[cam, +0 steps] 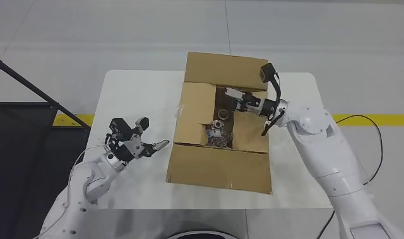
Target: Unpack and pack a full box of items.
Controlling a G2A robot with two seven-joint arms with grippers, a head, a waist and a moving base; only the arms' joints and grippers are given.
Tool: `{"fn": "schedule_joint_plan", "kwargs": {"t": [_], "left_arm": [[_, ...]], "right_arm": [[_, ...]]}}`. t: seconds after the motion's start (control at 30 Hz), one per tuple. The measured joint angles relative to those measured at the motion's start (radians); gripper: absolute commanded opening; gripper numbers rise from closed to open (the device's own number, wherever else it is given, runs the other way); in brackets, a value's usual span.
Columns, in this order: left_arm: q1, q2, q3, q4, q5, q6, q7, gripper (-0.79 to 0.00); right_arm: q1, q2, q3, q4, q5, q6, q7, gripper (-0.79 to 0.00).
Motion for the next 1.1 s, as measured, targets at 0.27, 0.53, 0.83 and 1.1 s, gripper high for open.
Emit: {"fn": "schedule_joint_plan", "kwargs": {"t": [0.27, 0.53, 0.83, 1.1], "left_arm": [[-0.013, -0.006, 0.051, 0.011, 0.025, 0.041, 0.026, 0.0], [-0.014, -0.006, 0.074, 0.001, 0.054, 0.05, 0.038, 0.0], [0.016, 0.001, 0.032, -0.028, 0.035, 0.045, 0.052, 0.0], [0.073, 0.013, -0.071, -0.064, 0.012, 0.074, 0.076, 0.0]], "right_arm": [[0.024, -0.012, -0.049, 0.037, -0.021, 0.059, 0.053, 0.0], [0.059, -0.039, -0.111, 0.087, 0.01, 0.055, 0.063, 0.0], [0.088, -0.067, -0.142, 0.133, 0.102, -0.003, 0.086, 0.0], [0.099, -0.09, -0.153, 0.078, 0.166, -0.068, 0.06, 0.0]]}}
